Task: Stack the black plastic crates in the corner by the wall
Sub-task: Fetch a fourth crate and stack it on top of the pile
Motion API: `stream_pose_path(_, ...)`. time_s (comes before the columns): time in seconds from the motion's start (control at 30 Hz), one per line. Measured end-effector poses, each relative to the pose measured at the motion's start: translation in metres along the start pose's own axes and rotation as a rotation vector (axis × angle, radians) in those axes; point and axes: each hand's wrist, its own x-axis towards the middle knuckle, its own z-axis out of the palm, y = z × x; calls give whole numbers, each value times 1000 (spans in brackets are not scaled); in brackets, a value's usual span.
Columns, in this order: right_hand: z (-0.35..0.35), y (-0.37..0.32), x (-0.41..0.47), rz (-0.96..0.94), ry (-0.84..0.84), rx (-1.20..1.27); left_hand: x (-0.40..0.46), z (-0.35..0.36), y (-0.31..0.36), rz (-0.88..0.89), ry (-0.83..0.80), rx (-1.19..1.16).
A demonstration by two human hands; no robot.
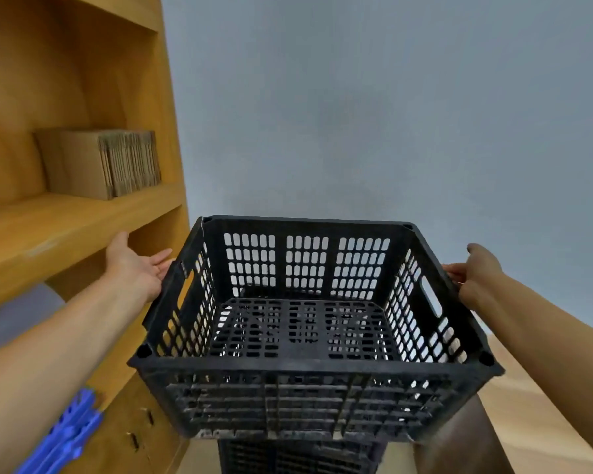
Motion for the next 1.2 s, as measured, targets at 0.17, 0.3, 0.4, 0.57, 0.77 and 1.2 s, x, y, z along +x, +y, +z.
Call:
stream_pose_path(0.17, 35, -14, 40, 17, 54, -60, 66, 30, 25, -35, -116, 27)
stream_pose_path(0.3, 57, -19, 67, 52, 84, -71, 114, 54, 38, -63, -150, 54)
stream_pose_path(0.4, 70, -17, 81, 51, 114, -76, 143, 68, 42, -91, -173, 93)
stream_pose_path(0.57, 83, -15, 102, 53, 165, -74, 180, 85, 39, -138, -179, 122)
stream_pose_path(0.77, 93, -15, 119, 64, 171, -127, 207, 94, 36, -174, -165, 138)
stream_pose_path(1.2, 70, 2, 105, -112, 36, -383, 199, 95, 26, 21, -139, 563)
